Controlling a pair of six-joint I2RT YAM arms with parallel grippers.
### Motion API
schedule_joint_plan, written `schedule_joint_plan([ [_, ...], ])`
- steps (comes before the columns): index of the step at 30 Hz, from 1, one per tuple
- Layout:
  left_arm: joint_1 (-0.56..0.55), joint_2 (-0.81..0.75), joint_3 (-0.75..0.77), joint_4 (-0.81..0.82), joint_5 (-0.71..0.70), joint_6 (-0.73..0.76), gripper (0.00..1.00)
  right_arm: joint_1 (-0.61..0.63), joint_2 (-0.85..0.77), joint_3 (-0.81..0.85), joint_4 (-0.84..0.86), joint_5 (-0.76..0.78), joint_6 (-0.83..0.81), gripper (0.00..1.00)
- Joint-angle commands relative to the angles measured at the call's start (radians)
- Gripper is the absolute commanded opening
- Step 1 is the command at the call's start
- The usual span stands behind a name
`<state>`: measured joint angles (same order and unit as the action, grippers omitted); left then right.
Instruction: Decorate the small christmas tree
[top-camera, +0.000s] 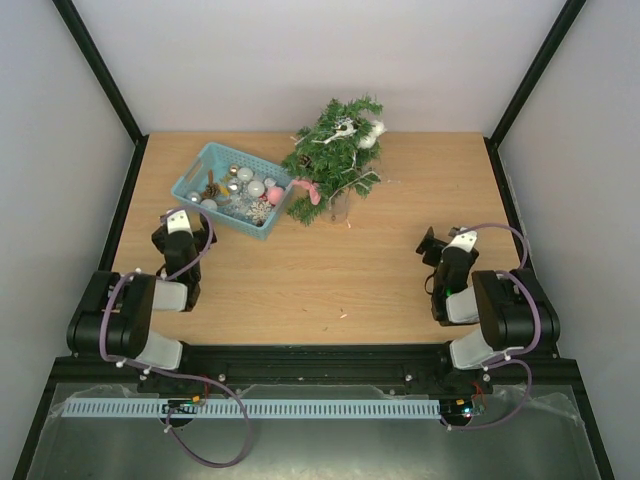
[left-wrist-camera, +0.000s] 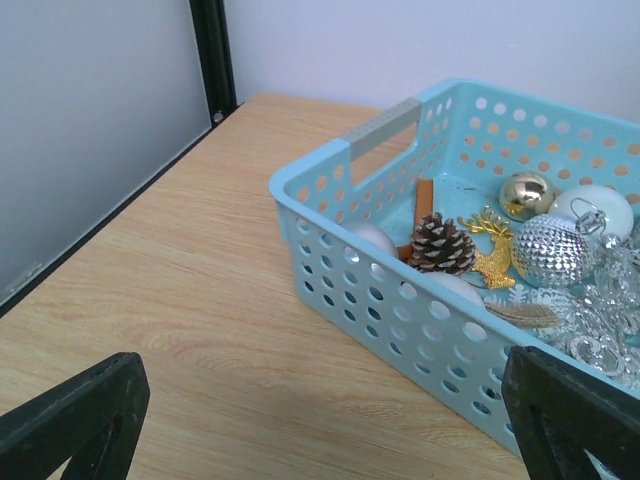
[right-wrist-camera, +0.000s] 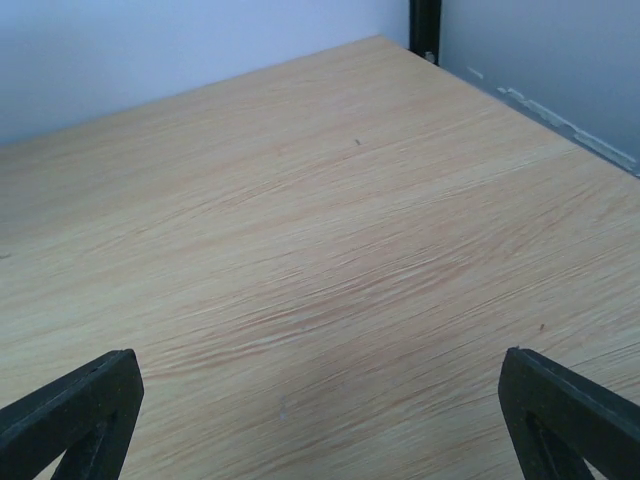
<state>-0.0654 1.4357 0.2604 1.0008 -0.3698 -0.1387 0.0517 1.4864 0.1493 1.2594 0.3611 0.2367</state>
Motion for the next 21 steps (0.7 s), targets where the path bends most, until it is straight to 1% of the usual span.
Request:
schedule_joint_plan([
  [1, 0.009, 0.067, -0.018, 0.227, 0.08, 0.06, 1.0, -0.003, 0.025, -0.028, 0.192, -0.028, -0.032, 0.99],
  [2, 0.017, 0.085, -0.024, 0.258, 0.11, 0.062, 1.0, -0.003, 0.013, -0.004, 0.121, -0.015, -0.019, 0.99],
  [3, 0.032, 0.108, -0.038, 0.313, 0.135, 0.062, 1.0, -0.003, 0.032, 0.005, 0.128, -0.012, -0.025, 0.99],
  [4, 0.04, 0.105, -0.037, 0.295, 0.14, 0.053, 1.0, -0.003, 0.05, 0.012, 0.151, -0.031, -0.036, 0.99],
  [5, 0.042, 0.094, -0.023, 0.249, 0.141, 0.048, 0.99, -0.003, 0.049, 0.029, 0.124, -0.06, -0.048, 0.99],
  [6, 0.042, 0.103, -0.027, 0.273, 0.141, 0.051, 1.0, -0.002, 0.038, 0.056, 0.048, -0.088, -0.055, 0.99],
  [7, 0.042, 0.106, -0.031, 0.286, 0.141, 0.053, 1.0, -0.003, 0.036, 0.067, 0.022, -0.116, -0.065, 0.99],
  [9, 0.042, 0.097, -0.03, 0.266, 0.14, 0.048, 1.0, -0.003, 0.05, 0.061, 0.056, -0.152, -0.086, 0.99],
  [11, 0.042, 0.1, -0.032, 0.28, 0.142, 0.051, 1.0, -0.003, 0.04, 0.068, 0.023, -0.154, -0.083, 0.99],
  [13, 0.042, 0.098, -0.032, 0.273, 0.141, 0.049, 1.0, -0.003, 0.046, 0.064, 0.045, -0.155, -0.087, 0.99],
  [21, 0.042, 0.098, -0.035, 0.282, 0.143, 0.051, 1.0, -0.003, 0.047, 0.072, 0.028, -0.183, -0.097, 0.99],
])
